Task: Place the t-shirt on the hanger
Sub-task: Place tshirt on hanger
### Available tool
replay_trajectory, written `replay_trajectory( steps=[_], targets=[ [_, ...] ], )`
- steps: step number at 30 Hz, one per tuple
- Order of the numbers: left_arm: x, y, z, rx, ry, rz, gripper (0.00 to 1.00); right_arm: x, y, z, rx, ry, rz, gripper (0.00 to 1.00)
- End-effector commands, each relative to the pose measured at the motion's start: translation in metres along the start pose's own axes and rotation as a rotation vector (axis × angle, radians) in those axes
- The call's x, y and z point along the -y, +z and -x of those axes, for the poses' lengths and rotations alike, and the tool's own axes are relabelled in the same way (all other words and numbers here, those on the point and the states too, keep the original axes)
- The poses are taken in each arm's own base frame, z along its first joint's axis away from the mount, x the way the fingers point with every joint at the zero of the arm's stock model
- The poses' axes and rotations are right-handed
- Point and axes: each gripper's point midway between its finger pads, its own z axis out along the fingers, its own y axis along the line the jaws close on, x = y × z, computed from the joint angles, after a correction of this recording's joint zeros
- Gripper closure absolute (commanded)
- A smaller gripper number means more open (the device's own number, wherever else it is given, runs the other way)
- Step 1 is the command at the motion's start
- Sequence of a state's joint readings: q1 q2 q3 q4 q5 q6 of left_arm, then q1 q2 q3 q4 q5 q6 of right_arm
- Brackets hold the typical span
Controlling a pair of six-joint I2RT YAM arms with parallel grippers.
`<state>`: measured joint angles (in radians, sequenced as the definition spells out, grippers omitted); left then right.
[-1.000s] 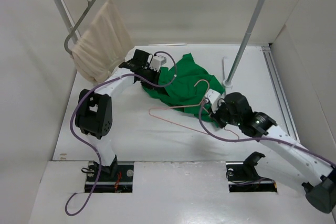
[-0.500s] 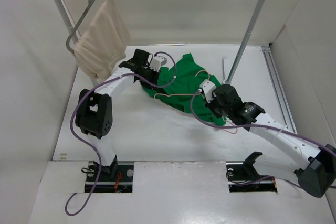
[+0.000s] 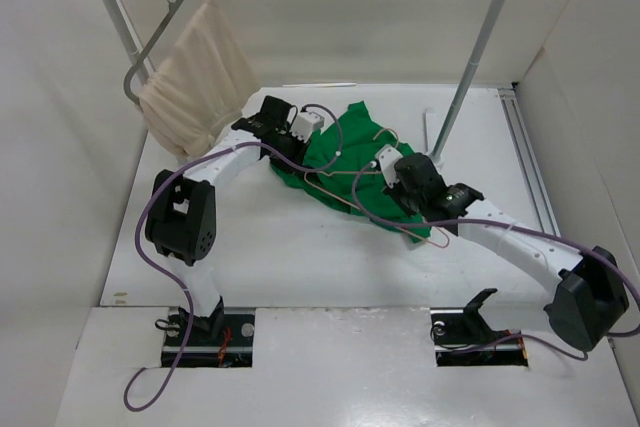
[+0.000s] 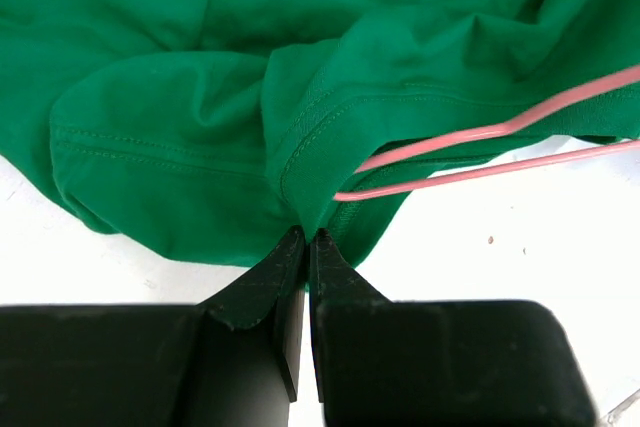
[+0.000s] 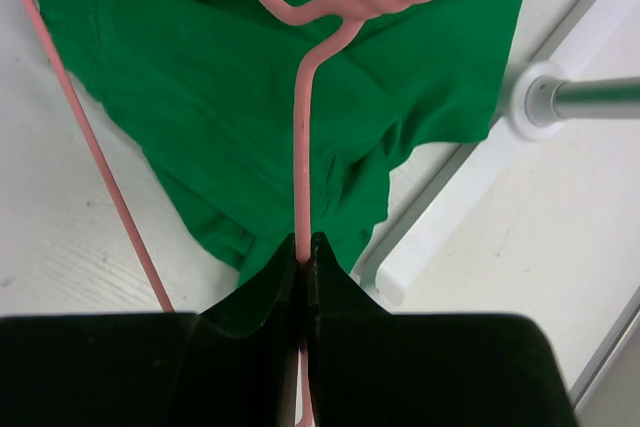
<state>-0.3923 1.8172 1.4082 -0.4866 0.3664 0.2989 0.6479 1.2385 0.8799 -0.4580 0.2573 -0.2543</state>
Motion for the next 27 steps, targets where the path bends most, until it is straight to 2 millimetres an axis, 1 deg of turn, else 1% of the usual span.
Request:
replay_trajectory(
  steps=[1,3,4,5,6,7,8,9,10,11,13,14,15,16,17,18,19,20,21,22,23,24,25,26,27],
  targets=[
    [0.010,-0.017,0.015,0.039,0.030,-0.022,1.00,0.018,-0.003,0.047,0.130,0.051,-0.065,1.00],
    [0.011,-0.017,0.015,0.041,0.030,-0.031,1.00,0.020,-0.002,0.052,0.141,0.041,-0.068,1.00],
    [0.013,-0.019,0.020,0.053,0.034,-0.040,1.00,0.019,-0.004,0.062,0.173,0.033,-0.069,1.00],
    [0.015,-0.021,0.025,0.065,0.028,-0.046,1.00,0.013,-0.002,0.066,0.184,-0.001,-0.058,1.00],
    [0.018,-0.023,0.029,0.079,0.024,-0.065,1.00,0.008,-0.003,0.071,0.201,-0.008,-0.050,1.00],
    [0.020,-0.025,0.035,0.093,0.028,-0.075,1.00,0.009,-0.005,0.071,0.197,-0.025,-0.074,1.00],
    [0.022,-0.031,0.048,0.127,0.029,-0.085,1.00,0.004,-0.005,0.076,0.201,-0.038,-0.077,1.00],
    [0.026,-0.035,0.053,0.138,0.033,-0.103,1.00,0.003,-0.004,0.074,0.191,-0.045,-0.086,1.00],
    [0.032,-0.040,0.062,0.164,0.044,-0.134,1.00,0.006,-0.005,0.076,0.195,-0.055,-0.112,1.00],
    [0.037,-0.050,0.073,0.182,0.042,-0.150,1.00,0.005,-0.006,0.080,0.209,-0.054,-0.121,1.00],
    [0.047,-0.060,0.082,0.205,0.064,-0.205,1.00,0.010,-0.007,0.084,0.222,-0.054,-0.147,1.00],
    [0.049,-0.063,0.085,0.211,0.081,-0.215,1.00,0.014,-0.005,0.083,0.214,-0.050,-0.176,1.00],
    [0.052,-0.069,0.090,0.222,0.095,-0.222,1.00,0.018,-0.008,0.087,0.219,-0.044,-0.193,1.00],
    [0.052,-0.069,0.085,0.203,0.094,-0.227,1.00,0.021,-0.010,0.095,0.243,-0.048,-0.201,1.00],
    [0.054,-0.071,0.088,0.215,0.100,-0.236,1.00,0.023,-0.010,0.094,0.240,-0.047,-0.210,1.00],
    [0.056,-0.072,0.085,0.208,0.123,-0.250,1.00,0.021,-0.012,0.103,0.275,-0.038,-0.210,1.00],
    [0.063,-0.071,0.082,0.194,0.134,-0.269,1.00,0.022,-0.013,0.107,0.289,-0.045,-0.216,1.00],
    [0.067,-0.075,0.085,0.204,0.148,-0.291,1.00,0.022,-0.015,0.115,0.313,-0.048,-0.211,1.00],
    [0.077,-0.075,0.083,0.196,0.162,-0.322,1.00,0.023,-0.016,0.117,0.325,-0.043,-0.213,1.00],
    [0.082,-0.082,0.085,0.200,0.188,-0.345,1.00,0.022,-0.012,0.123,0.326,-0.042,-0.214,1.00],
    [0.091,-0.085,0.085,0.199,0.207,-0.377,1.00,0.021,-0.008,0.121,0.315,-0.047,-0.211,1.00],
    [0.105,-0.086,0.082,0.197,0.225,-0.431,1.00,0.022,-0.007,0.124,0.315,-0.028,-0.222,1.00],
    [0.109,-0.094,0.084,0.210,0.242,-0.447,1.00,0.022,-0.004,0.122,0.303,-0.031,-0.229,1.00],
    [0.118,-0.098,0.081,0.207,0.267,-0.472,1.00,0.021,0.001,0.122,0.296,-0.003,-0.231,1.00],
    [0.123,-0.100,0.080,0.210,0.273,-0.504,1.00,0.021,0.002,0.125,0.298,0.010,-0.230,1.00]
  ],
)
